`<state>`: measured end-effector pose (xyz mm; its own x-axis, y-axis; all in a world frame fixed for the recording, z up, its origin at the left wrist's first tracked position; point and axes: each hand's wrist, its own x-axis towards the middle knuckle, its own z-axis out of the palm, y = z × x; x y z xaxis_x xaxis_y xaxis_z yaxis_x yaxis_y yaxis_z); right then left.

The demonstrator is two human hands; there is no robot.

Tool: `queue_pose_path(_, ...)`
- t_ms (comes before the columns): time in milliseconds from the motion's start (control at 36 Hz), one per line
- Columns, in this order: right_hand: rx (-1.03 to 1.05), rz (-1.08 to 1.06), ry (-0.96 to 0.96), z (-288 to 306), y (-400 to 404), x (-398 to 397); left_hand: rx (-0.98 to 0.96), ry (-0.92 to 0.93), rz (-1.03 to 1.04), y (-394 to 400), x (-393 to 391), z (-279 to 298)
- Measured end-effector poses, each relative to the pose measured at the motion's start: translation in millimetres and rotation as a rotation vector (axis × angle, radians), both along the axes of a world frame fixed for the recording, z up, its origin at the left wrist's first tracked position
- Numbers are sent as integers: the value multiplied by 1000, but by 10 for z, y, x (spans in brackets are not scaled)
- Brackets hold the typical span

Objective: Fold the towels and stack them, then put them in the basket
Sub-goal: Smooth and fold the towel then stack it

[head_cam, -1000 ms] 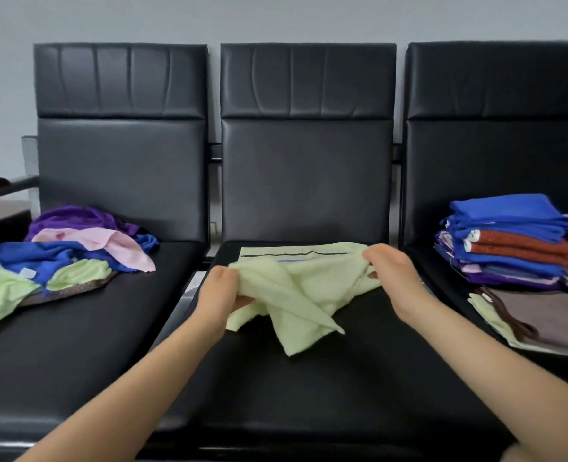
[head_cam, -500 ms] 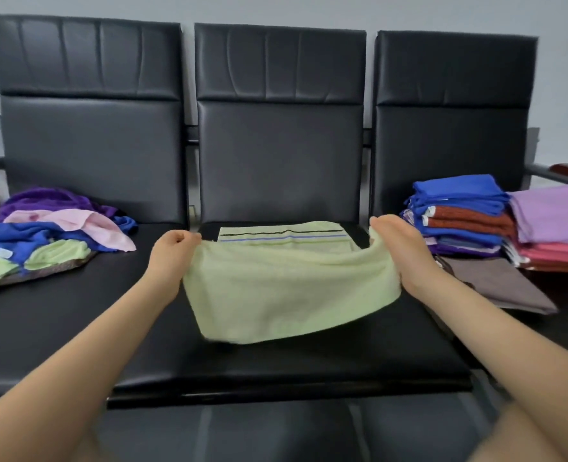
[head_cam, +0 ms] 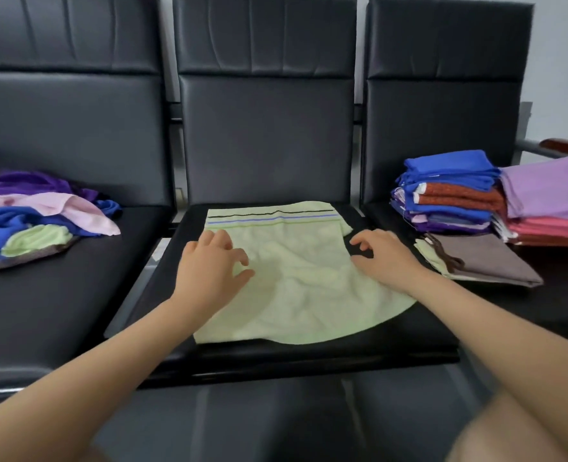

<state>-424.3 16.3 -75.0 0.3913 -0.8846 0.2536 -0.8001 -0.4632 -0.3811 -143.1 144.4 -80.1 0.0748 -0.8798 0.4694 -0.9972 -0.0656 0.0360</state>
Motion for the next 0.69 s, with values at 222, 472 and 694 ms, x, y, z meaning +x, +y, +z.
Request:
queue_pose_path(222,361,420,116,50,504,238,339,222,-366,92,-334,-157)
queue_pose_path(472,287,592,146,-127,603,278,371,293,-490,29,-281,-267)
queue_pose_path(694,399,432,-82,-39,581,338,364,120,-449,74,-369,-145)
